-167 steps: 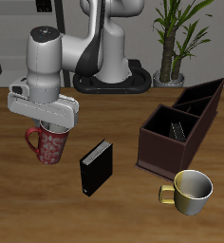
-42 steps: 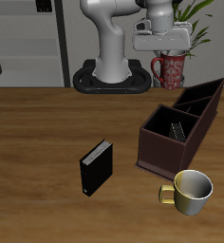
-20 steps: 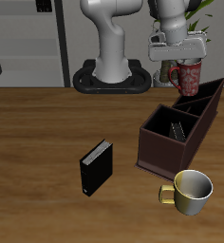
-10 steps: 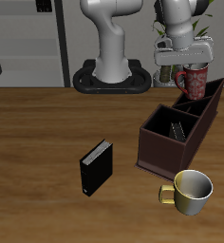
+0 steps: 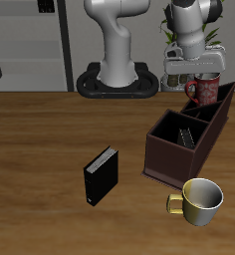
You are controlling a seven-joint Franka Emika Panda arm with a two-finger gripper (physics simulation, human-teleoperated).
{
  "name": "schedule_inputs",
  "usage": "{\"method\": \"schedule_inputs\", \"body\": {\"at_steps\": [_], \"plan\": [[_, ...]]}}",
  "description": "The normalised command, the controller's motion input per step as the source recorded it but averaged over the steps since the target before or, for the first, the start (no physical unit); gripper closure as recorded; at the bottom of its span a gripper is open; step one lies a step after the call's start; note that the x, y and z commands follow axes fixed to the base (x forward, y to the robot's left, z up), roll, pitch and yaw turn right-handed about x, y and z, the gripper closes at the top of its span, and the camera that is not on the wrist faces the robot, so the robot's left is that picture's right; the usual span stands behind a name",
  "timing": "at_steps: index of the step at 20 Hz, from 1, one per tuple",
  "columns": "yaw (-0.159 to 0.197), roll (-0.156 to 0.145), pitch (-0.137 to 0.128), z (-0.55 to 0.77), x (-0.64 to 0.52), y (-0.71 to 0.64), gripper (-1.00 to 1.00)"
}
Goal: Place the yellow book into the left desk caddy's right compartment and place the red mug into the left desk caddy's left compartment
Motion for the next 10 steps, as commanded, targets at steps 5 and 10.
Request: {"method": "schedule_inputs", "body": {"at_steps": [5, 10], "plan": [[0.004, -0.017, 0.014, -0.07, 0.02, 0.13, 1.00], [0.010, 0.001, 0.024, -0.12, 0.04, 0.08, 1.00]]}}
